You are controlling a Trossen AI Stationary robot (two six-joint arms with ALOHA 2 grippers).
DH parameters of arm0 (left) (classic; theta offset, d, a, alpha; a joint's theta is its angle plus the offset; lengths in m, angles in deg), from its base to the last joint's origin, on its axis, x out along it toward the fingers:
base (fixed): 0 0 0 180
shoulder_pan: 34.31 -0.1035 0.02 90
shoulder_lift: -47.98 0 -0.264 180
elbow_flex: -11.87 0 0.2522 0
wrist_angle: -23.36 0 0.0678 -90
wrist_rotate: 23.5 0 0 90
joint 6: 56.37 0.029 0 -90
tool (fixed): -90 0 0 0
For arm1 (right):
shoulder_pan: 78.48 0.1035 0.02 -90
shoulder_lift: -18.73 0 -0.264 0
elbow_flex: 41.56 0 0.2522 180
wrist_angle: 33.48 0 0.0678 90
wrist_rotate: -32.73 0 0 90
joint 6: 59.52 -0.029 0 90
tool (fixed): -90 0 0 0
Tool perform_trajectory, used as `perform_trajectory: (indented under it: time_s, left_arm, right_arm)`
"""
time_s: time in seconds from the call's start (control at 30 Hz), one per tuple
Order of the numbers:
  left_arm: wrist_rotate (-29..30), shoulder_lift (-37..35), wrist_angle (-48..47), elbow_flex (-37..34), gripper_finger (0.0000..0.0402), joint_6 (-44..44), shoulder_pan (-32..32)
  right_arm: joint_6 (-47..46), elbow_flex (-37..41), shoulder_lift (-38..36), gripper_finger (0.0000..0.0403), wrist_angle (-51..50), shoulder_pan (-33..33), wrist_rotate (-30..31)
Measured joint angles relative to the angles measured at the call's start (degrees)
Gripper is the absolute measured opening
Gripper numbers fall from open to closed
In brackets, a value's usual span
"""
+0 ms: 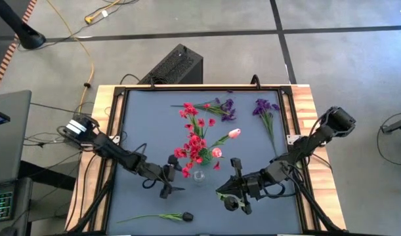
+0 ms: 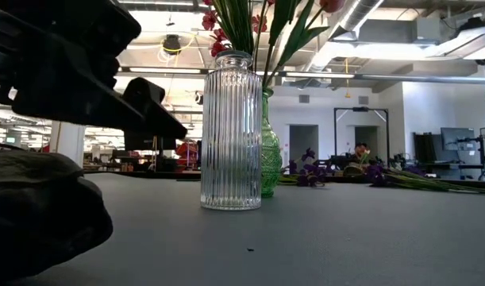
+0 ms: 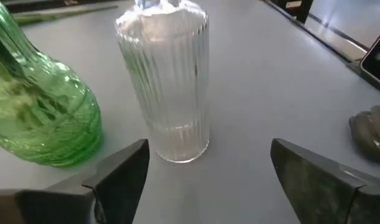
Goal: Sort flowers into vase by color
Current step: Put the top black flower into the transparent vase
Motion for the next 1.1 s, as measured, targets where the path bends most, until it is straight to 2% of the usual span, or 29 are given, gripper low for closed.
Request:
perform_trajectory:
  time_s: [0.57,0.83,1.1]
  left_arm:
    - [5.92,1.87,3.14,2.23,0.0334,-2.55,-0.52]
    - [5.20,9.27,7.19,7.82,0.0334,0.47,-1.62]
    - [1.58,14.71,7.33,13.33,0.0334,1.46,-3.03]
  right_arm:
    - [0.00,0.00,0.00,0.0021,-0.12,0.13,-0.04]
    - [0.01,0.00,0.00,0.0021,-0.52,0.13,-0.04]
    - [0.00,0.00,0.00,0.0021,-1.19,0.22,-0.04]
